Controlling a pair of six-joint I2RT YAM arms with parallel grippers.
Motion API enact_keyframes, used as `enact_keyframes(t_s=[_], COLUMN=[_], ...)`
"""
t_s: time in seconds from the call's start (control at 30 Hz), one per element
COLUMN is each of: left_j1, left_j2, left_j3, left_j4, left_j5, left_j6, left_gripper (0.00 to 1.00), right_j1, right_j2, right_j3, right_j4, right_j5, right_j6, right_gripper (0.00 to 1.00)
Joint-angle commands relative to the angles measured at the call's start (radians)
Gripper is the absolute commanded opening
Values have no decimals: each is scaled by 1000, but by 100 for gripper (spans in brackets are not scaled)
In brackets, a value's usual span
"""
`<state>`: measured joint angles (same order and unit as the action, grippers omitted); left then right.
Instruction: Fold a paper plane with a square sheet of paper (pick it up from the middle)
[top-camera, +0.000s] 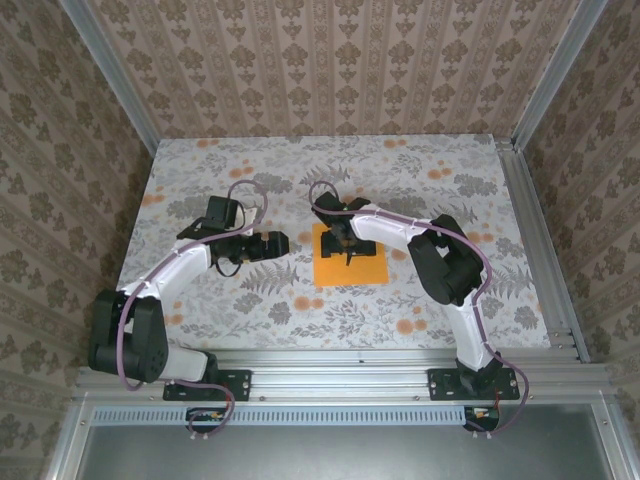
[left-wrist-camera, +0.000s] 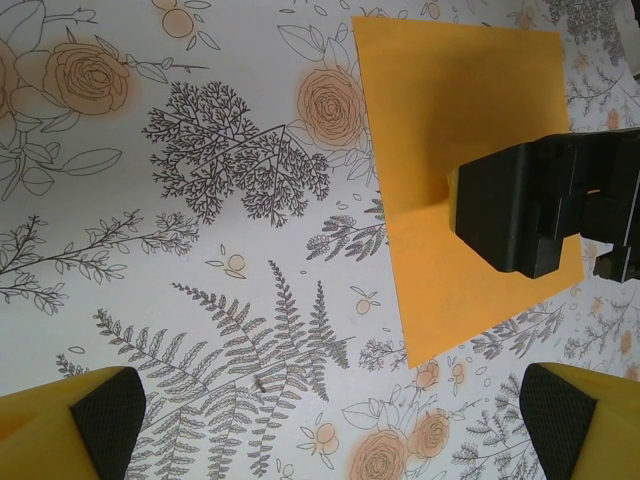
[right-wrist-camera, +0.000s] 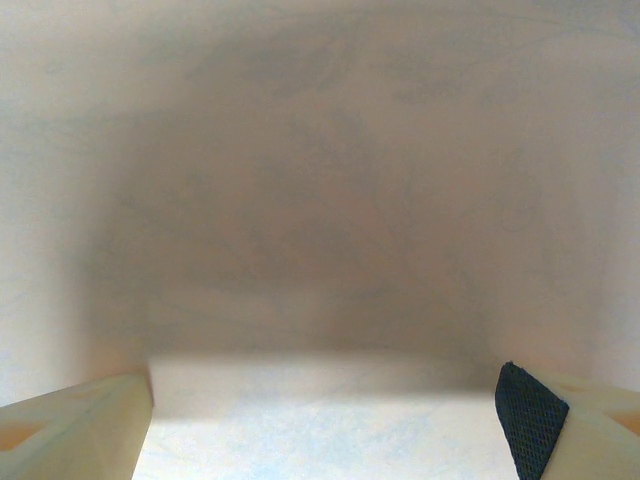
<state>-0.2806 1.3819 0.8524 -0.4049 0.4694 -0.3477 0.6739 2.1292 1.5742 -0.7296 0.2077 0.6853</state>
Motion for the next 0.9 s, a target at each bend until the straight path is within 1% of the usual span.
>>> enact_keyframes(t_s=[0.0,0.43,0.63,0.87], left_j1=[-3,-4,-5,-12], left_j2=[7,-18,-19,-18], left_j3=[24,34,36,37], left_j4=[-3,-35,-35,-39], left_j5=[20,18,16,15], left_j6=[1,6,6,4], left_gripper=[100,100,100,100], right_j1=[7,6,1,6], right_j2=[-14,86,110,109], right_j3=[13,11,-29,-23], right_j4=[-22,-11,16,1], right_j5=[32,-10,-19,22], right_j6=[25,37,46,36], right_gripper=[92,89,84,76])
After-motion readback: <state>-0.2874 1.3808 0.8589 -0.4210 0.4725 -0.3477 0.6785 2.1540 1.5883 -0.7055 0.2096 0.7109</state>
